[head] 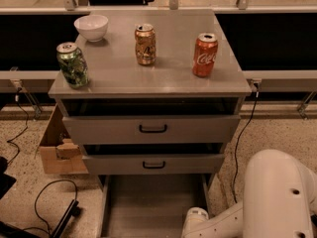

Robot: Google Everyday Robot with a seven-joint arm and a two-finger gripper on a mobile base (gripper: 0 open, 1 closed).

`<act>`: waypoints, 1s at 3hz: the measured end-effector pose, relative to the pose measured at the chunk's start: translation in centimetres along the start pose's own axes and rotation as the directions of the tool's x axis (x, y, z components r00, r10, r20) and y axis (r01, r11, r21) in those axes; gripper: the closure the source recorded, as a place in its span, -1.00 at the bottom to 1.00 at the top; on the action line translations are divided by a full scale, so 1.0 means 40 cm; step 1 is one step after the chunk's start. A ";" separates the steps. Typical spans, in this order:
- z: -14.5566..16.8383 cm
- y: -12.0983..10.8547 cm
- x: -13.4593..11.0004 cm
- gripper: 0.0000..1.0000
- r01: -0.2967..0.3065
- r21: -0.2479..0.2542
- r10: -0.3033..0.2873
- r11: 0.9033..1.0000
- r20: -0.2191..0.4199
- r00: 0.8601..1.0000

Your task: Open bottom drawer

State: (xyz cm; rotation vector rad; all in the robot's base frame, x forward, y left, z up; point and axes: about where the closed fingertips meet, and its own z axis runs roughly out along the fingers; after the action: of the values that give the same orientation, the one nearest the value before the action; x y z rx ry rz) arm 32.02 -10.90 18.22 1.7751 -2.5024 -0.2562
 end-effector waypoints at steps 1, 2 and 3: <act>0.000 0.000 0.000 -1.00 0.000 0.000 0.000 1.000 0.000 1.000; 0.000 0.000 0.000 -1.00 0.000 0.000 0.000 1.000 0.000 1.000; -0.030 -0.020 0.014 -1.00 0.000 0.025 0.000 1.000 -0.019 1.000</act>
Offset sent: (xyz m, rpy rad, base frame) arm 0.0000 0.0000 0.0000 0.0000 0.0000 0.0000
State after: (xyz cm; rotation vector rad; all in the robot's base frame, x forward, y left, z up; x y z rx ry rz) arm 32.77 -11.81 19.25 1.7778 -2.5031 -0.2077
